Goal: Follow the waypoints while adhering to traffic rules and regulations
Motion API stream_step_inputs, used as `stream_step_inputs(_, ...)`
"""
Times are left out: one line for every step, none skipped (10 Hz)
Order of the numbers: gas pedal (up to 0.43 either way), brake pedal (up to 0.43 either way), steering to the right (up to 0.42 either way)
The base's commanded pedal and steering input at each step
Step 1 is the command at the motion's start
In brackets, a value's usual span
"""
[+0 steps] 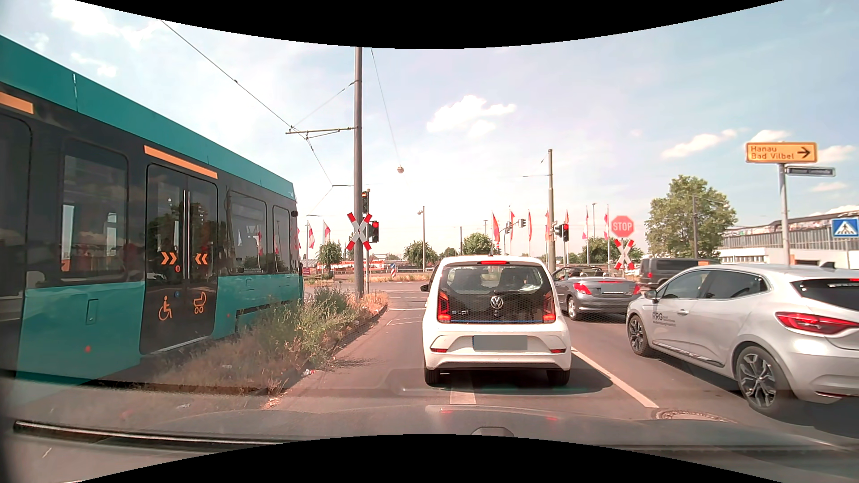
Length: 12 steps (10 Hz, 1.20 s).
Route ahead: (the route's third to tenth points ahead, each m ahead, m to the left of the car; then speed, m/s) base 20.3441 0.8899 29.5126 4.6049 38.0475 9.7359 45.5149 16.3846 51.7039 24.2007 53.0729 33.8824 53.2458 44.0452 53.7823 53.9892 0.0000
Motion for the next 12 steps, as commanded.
stream_step_inputs(0.0, 0.22, -0.004)
stream_step_inputs(0.0, 0.22, -0.004)
stream_step_inputs(0.0, 0.22, -0.004)
stream_step_inputs(0.0, 0.22, -0.004)
stream_step_inputs(0.0, 0.22, -0.004)
stream_step_inputs(0.0, 0.22, -0.004)
stream_step_inputs(0.0, 0.22, -0.004)
stream_step_inputs(0.0, 0.22, -0.004)
stream_step_inputs(0.0, 0.226, -0.004)
stream_step_inputs(0.0, 0.22, -0.004)
stream_step_inputs(0.0, 0.22, -0.004)
stream_step_inputs(0.0, 0.22, -0.004)
